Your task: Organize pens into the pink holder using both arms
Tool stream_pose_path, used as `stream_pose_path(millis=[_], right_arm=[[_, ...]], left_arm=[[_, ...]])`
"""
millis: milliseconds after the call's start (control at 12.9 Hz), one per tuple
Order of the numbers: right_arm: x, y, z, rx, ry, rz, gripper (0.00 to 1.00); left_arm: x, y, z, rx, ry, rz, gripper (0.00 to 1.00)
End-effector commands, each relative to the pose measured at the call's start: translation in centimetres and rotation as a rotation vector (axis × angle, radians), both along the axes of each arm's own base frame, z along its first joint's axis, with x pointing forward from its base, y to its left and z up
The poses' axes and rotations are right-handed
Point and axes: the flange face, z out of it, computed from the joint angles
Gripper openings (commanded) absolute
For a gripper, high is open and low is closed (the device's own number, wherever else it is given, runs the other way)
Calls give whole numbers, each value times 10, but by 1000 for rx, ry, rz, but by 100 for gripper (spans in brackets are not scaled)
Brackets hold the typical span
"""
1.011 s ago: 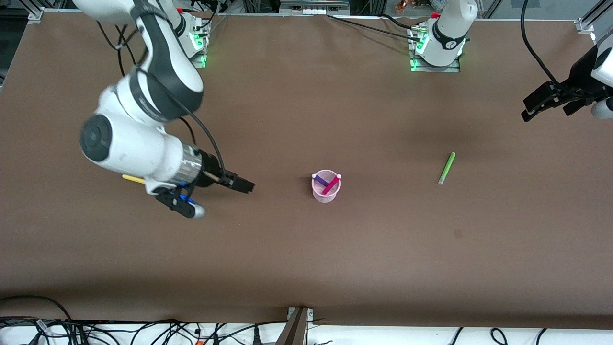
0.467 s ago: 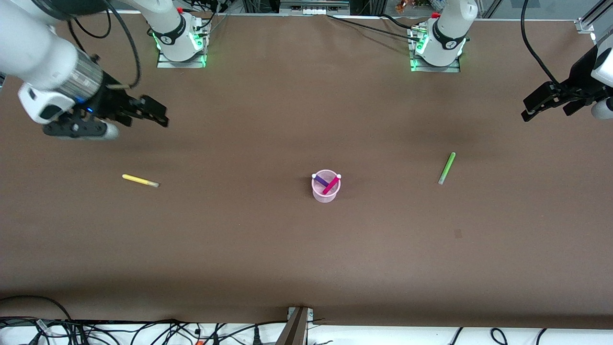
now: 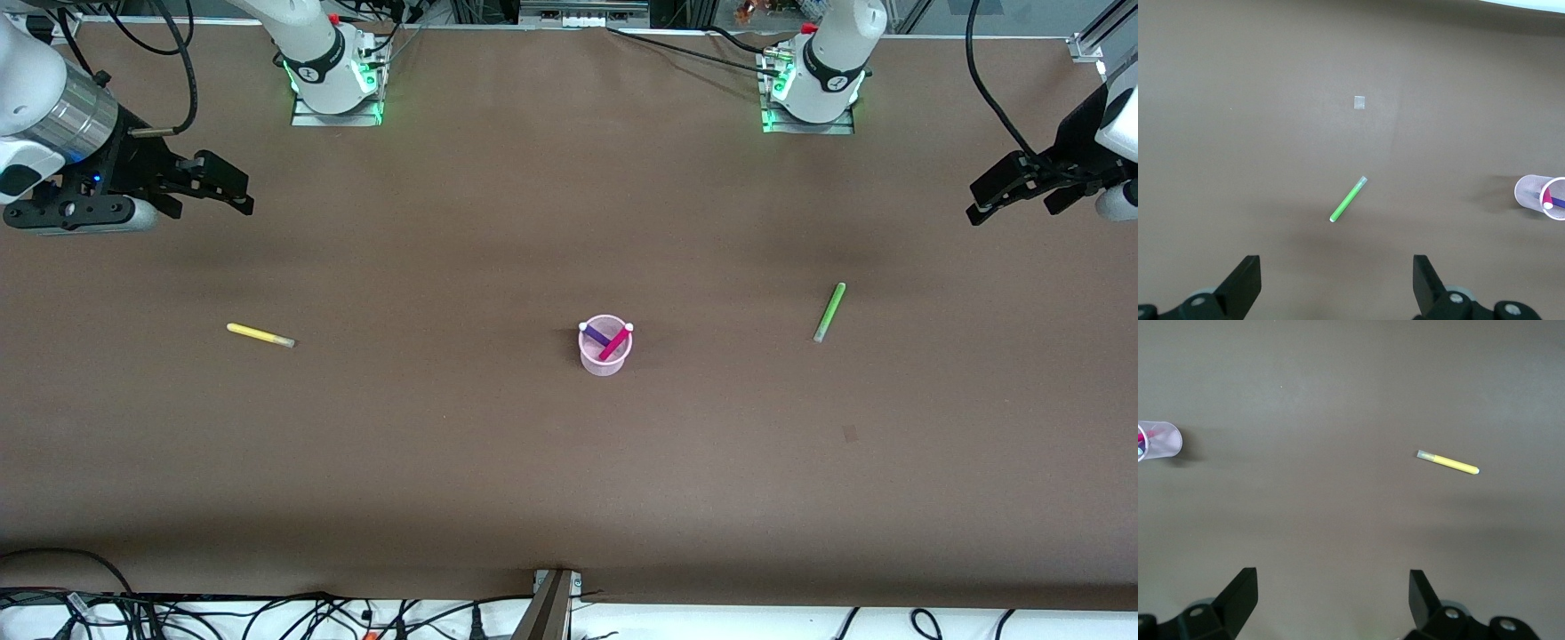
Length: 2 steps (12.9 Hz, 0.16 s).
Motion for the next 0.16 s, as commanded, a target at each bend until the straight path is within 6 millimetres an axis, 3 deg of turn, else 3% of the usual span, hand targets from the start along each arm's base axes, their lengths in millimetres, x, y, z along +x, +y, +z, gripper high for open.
stream_pose_path(millis=[0,78], right_arm=[[-3,3,8,-56,-24,36,100],[-5,5,9,-59,-15,38,100]], left_arm=[[1,-2,6,-15,5,3,100],[1,-2,6,-15,6,3,100]])
